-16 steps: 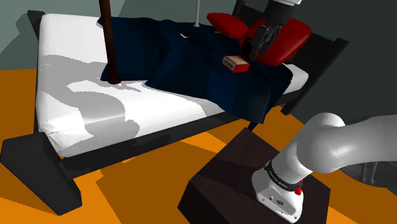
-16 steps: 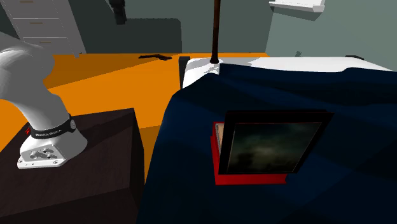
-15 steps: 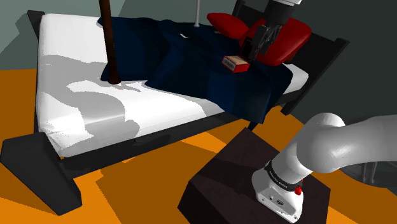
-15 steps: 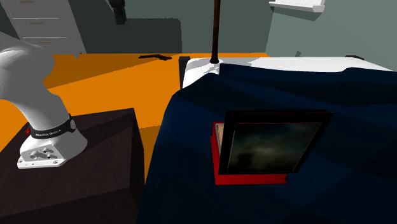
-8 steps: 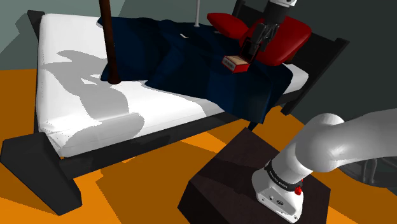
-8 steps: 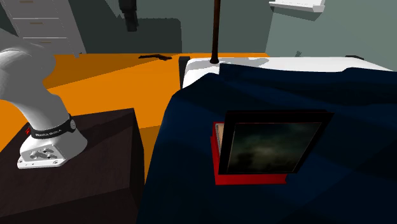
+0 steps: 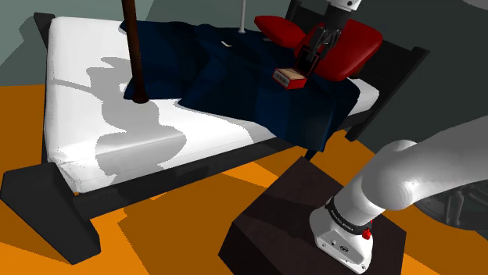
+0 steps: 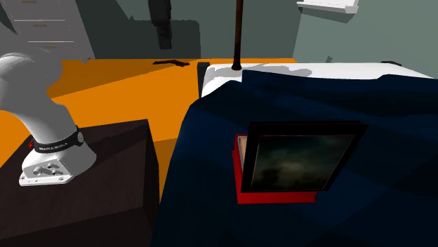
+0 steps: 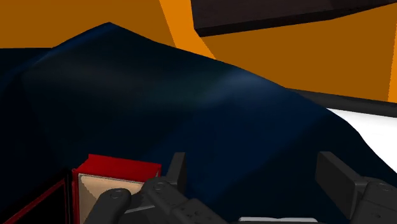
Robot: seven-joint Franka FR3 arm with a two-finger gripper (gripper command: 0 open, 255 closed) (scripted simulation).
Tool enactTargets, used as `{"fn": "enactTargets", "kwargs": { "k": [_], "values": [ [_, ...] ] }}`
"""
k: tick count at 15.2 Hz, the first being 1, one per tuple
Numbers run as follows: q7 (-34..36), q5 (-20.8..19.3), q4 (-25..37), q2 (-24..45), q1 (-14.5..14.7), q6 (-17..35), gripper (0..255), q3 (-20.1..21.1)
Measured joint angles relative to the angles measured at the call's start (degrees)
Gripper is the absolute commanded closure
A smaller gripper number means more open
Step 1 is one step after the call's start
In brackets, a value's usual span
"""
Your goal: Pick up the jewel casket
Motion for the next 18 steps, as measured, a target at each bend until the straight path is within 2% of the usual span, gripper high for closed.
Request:
{"fn": "enactTargets", "kwargs": {
  "k": [5, 9, 15, 18],
  "values": [
    [-4.8, 1.7, 6.4, 7.6, -1.2, 1.6, 0, -5.1],
    [-9.4, 5.2, 13.8, 16.2, -2.3, 2.4, 0, -9.3],
    [-17.3, 12.6, 25.4, 29.1, -6.4, 1.8, 0, -14.7],
    [-21.1, 17.7, 34.1, 37.3, -10.3, -0.4, 0, -16.3]
  ]
}}
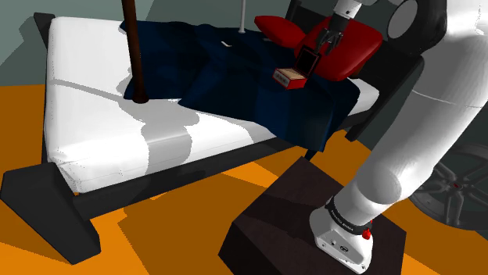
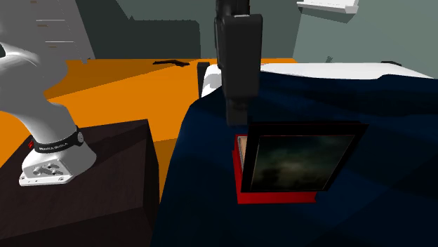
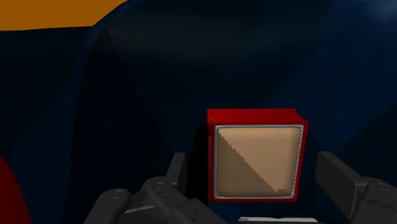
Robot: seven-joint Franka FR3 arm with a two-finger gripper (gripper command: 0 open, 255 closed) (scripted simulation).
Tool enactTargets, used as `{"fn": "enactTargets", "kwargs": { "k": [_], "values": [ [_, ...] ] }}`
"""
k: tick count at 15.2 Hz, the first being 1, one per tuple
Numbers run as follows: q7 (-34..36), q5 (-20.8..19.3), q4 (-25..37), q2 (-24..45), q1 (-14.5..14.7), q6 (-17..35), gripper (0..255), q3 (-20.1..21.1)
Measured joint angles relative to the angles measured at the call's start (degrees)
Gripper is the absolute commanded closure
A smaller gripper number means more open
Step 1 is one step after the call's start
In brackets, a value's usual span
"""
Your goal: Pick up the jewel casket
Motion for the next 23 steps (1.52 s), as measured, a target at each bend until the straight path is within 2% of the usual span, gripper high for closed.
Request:
{"fn": "enactTargets", "kwargs": {
  "k": [3, 4, 11, 12, 23],
  "values": [
    [-2.3, 4.2, 7.9, 6.7, -4.2, -2.6, 0, -0.5],
    [-2.6, 4.7, 8.6, 7.5, -4.7, -2.6, 0, -0.5],
    [-3.5, 5.2, 3.9, 7.9, -4.4, 2.3, 0, -0.3],
    [-3.4, 5.1, 3.6, 7.9, -4.3, 2.6, 255, -0.3],
    [-3.3, 5.1, 3.6, 7.8, -4.2, 2.5, 255, -0.3]
  ]
}}
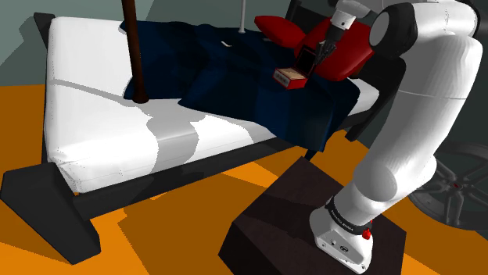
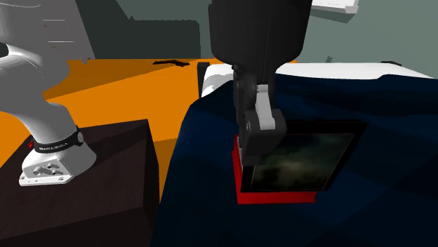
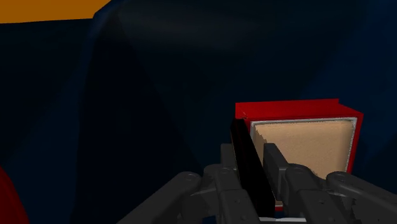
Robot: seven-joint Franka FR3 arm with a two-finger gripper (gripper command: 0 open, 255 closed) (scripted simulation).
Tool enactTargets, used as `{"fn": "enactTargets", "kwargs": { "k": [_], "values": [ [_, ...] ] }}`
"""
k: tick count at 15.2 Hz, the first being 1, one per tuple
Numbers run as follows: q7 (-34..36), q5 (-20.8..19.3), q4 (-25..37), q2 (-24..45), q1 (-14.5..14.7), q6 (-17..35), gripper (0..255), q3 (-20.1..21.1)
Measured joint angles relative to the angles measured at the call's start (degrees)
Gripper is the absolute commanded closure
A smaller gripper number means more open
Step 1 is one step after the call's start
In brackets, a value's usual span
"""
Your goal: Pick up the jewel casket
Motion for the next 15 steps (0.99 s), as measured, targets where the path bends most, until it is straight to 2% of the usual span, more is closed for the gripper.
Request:
{"fn": "enactTargets", "kwargs": {
  "k": [4, 15],
  "values": [
    [0.3, 0.0, 2.8, 0.2, -0.4, -2.7, 255, -0.1],
    [1.0, 1.4, 15.3, 3.0, -3.3, -12.4, 255, 0.0]
  ]
}}
